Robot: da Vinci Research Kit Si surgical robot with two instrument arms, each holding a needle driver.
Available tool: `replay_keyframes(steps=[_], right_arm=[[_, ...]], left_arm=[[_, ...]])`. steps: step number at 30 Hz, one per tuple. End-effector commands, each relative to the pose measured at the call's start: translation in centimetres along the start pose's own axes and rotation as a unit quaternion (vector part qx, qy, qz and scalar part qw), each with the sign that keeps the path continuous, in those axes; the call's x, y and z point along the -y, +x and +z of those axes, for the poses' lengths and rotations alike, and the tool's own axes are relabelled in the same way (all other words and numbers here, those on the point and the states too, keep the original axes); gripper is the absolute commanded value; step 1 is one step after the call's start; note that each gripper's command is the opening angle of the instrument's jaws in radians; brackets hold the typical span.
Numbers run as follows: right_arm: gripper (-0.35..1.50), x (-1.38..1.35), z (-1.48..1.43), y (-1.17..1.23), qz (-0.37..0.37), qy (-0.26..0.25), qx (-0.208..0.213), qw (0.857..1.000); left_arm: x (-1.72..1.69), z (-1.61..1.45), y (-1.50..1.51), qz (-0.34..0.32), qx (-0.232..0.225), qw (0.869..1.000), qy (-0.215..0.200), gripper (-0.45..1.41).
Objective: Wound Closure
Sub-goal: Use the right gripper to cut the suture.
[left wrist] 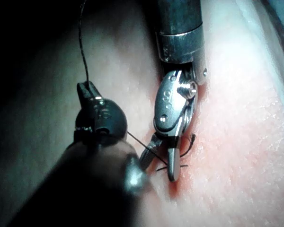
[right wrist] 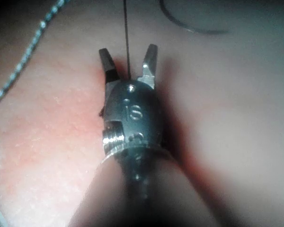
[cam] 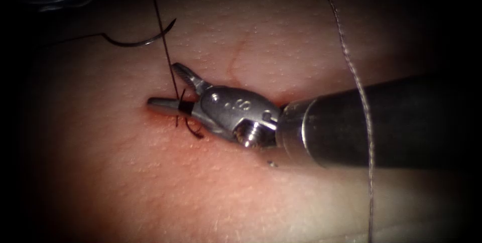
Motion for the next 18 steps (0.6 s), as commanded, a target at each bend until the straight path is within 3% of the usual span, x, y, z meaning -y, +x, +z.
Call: replay_keyframes(steps=[1, 18], right_arm=[[1.28, 0.05, 0.12, -0.04, -0.004, 0.003, -0.002, 1.0], [1.25, 0.04, 0.28, 0.01, -0.016, -0.003, -0.015, 1.0]], left_arm=[[0.02, 0.08, -0.03, 0.001, -0.001, 1.0, 0.001, -0.45], [-0.05, 0.07, -0.03, 0.005, -0.009, 1.0, -0.001, -0.45]])
